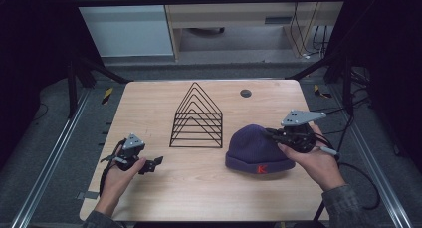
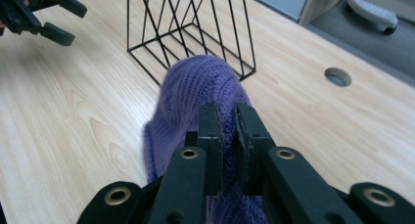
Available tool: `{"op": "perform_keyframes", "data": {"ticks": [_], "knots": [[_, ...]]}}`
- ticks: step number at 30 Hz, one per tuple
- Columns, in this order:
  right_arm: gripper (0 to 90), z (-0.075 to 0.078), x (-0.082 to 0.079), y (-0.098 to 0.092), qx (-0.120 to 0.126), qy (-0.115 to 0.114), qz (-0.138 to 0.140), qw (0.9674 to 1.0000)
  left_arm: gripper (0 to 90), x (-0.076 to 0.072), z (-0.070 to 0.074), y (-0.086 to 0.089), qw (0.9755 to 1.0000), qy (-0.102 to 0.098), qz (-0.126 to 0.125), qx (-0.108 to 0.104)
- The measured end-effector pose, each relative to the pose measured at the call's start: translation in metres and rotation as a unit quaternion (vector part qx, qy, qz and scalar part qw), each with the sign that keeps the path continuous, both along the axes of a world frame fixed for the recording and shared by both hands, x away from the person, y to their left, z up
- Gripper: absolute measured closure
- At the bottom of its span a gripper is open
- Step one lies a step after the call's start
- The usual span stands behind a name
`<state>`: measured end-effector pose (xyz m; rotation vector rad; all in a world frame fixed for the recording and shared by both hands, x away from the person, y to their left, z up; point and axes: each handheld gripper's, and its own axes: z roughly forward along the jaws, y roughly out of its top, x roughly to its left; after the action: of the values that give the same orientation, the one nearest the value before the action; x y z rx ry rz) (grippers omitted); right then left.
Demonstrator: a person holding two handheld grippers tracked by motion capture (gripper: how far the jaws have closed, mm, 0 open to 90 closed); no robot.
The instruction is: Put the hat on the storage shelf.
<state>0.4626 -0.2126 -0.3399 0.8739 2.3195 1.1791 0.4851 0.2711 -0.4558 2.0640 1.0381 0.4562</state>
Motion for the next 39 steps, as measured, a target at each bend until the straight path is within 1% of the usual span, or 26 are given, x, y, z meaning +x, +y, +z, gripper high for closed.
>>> {"op": "perform_keyframes", "data": {"ticks": [1,2,3,4,5,6,7,9,13,16,18,20,21,22,23,25,26,27,28,31,34,35,39], "knots": [[82.7,0.002,0.000,-0.001,-0.002,-0.003,0.000,1.0000,8.4,0.001,0.004,0.000,1.0000,0.000,-0.001,0.000],[82.7,0.005,0.003,-0.002,-0.003,-0.007,0.001,1.0000,8.7,0.004,0.011,0.000,1.0000,0.000,-0.001,-0.004],[82.7,0.007,0.004,-0.002,-0.005,-0.009,0.001,1.0000,9.3,0.006,0.014,0.001,1.0000,-0.001,0.000,-0.007],[82.7,0.007,0.004,-0.002,-0.005,-0.009,0.001,1.0000,9.5,0.006,0.014,0.001,1.0000,-0.001,0.000,-0.007],[82.7,0.013,0.008,-0.004,-0.004,-0.011,0.000,0.9999,9.5,0.009,0.020,0.001,1.0000,-0.001,0.000,-0.006],[82.7,0.015,0.009,-0.004,-0.005,-0.013,0.000,0.9999,9.5,0.010,0.024,0.001,1.0000,-0.001,0.000,-0.009],[82.7,0.019,0.010,-0.005,-0.005,-0.015,-0.001,0.9999,9.4,0.012,0.035,-0.001,0.9999,-0.004,-0.003,-0.012],[82.7,0.026,0.013,-0.006,-0.004,-0.019,-0.004,0.9998,9.2,0.012,0.046,-0.004,0.9997,-0.005,-0.013,-0.018],[82.7,0.043,0.019,-0.006,0.001,-0.028,-0.009,0.9996,8.5,0.016,0.065,-0.012,0.9995,-0.010,-0.027,-0.013],[82.7,0.056,0.024,-0.004,0.007,-0.037,-0.014,0.9992,8.1,0.019,0.078,-0.019,0.9992,-0.012,-0.034,-0.015],[82.7,0.063,0.028,-0.001,0.008,-0.043,-0.014,0.9990,8.0,0.020,0.086,-0.025,0.9990,-0.016,-0.038,-0.017],[82.7,0.070,0.031,0.003,0.005,-0.046,-0.016,0.9988,7.7,0.020,0.093,-0.030,0.9986,-0.020,-0.045,-0.017],[82.7,0.070,0.031,0.003,0.005,-0.046,-0.016,0.9988,7.7,0.020,0.093,-0.030,0.9986,-0.020,-0.045,-0.017],[82.6,0.078,0.034,0.007,0.004,-0.051,-0.015,0.9986,7.7,0.021,0.101,-0.036,0.9984,-0.024,-0.049,-0.013],[82.7,0.082,0.035,0.008,0.002,-0.054,-0.015,0.9984,7.7,0.021,0.101,-0.036,0.9984,-0.024,-0.049,-0.013],[82.6,0.090,0.037,0.012,0.005,-0.059,-0.016,0.9981,7.6,0.022,0.109,-0.041,0.9979,-0.030,-0.057,-0.010],[82.6,0.094,0.038,0.014,0.005,-0.062,-0.017,0.9979,7.6,0.023,0.117,-0.047,0.9972,-0.035,-0.064,-0.011],[82.7,0.097,0.040,0.016,0.007,-0.064,-0.016,0.9978,7.6,0.023,0.117,-0.047,0.9972,-0.035,-0.064,-0.011],[82.6,0.101,0.041,0.018,0.007,-0.067,-0.015,0.9976,7.5,0.025,0.123,-0.052,0.9967,-0.038,-0.069,-0.014],[82.6,0.108,0.045,0.023,0.010,-0.068,-0.015,0.9975,7.4,0.027,0.130,-0.060,0.9963,-0.043,-0.074,-0.012],[82.6,0.114,0.049,0.027,0.012,-0.071,-0.015,0.9973,7.5,0.028,0.134,-0.065,0.9958,-0.043,-0.079,-0.012],[82.6,0.116,0.051,0.029,0.014,-0.071,-0.016,0.9973,7.4,0.029,0.137,-0.069,0.9953,-0.046,-0.085,-0.012],[82.6,0.122,0.055,0.036,0.017,-0.073,-0.016,0.9970,7.2,0.030,0.143,-0.076,0.9945,-0.050,-0.091,-0.017]]}}
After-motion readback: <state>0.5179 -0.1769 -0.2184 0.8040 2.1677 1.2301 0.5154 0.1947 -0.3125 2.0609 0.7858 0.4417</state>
